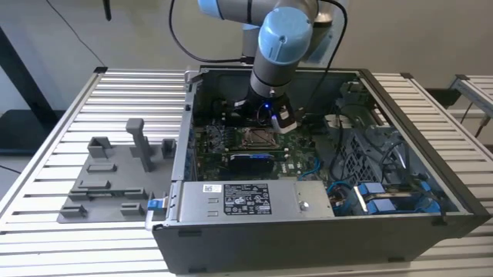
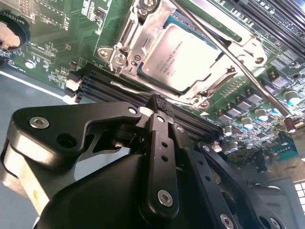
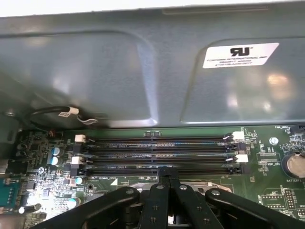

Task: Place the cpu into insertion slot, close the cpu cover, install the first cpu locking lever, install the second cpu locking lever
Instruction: 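Install the first cpu locking lever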

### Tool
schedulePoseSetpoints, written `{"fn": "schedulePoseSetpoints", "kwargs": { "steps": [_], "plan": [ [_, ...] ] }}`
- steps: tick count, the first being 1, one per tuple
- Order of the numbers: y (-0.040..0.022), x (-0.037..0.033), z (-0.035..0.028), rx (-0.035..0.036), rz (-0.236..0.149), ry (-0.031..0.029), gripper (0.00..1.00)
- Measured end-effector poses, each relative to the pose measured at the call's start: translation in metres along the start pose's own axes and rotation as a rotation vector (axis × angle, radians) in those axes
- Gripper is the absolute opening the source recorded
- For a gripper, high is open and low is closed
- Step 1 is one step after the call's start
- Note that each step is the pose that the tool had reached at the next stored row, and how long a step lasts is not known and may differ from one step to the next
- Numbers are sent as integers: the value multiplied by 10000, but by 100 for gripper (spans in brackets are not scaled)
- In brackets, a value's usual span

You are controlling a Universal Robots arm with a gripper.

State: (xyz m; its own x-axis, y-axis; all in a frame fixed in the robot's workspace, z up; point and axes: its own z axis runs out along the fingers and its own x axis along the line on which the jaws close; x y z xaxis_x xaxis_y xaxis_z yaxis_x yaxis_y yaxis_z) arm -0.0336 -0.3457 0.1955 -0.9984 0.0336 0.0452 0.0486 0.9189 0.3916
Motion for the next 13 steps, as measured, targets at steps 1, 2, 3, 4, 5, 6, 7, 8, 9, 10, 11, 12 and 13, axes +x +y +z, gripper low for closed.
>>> {"fn": "schedulePoseSetpoints", "kwargs": {
  "steps": [1,2,3,4,5,6,7,8,9,10,11,12,13],
  "plan": [
    [0,-7,2,-1,-6,2,11],
    [-1,-14,3,0,-11,5,11],
    [-1,-21,5,-1,-18,8,11],
    [-1,-28,6,-1,-24,10,11],
    [-1,-34,7,-3,-30,13,11],
    [-2,-40,8,-3,-36,15,11],
    [-2,-48,10,-3,-42,18,11],
    [-3,-55,11,-4,-48,20,11],
    [-3,-62,13,-5,-55,24,11],
    [-3,-69,14,-5,-61,26,11],
    [-3,-76,15,-6,-68,29,11],
    [-4,-83,17,-8,-74,32,11],
    [-4,-90,18,-9,-81,35,11]
  ]
}}
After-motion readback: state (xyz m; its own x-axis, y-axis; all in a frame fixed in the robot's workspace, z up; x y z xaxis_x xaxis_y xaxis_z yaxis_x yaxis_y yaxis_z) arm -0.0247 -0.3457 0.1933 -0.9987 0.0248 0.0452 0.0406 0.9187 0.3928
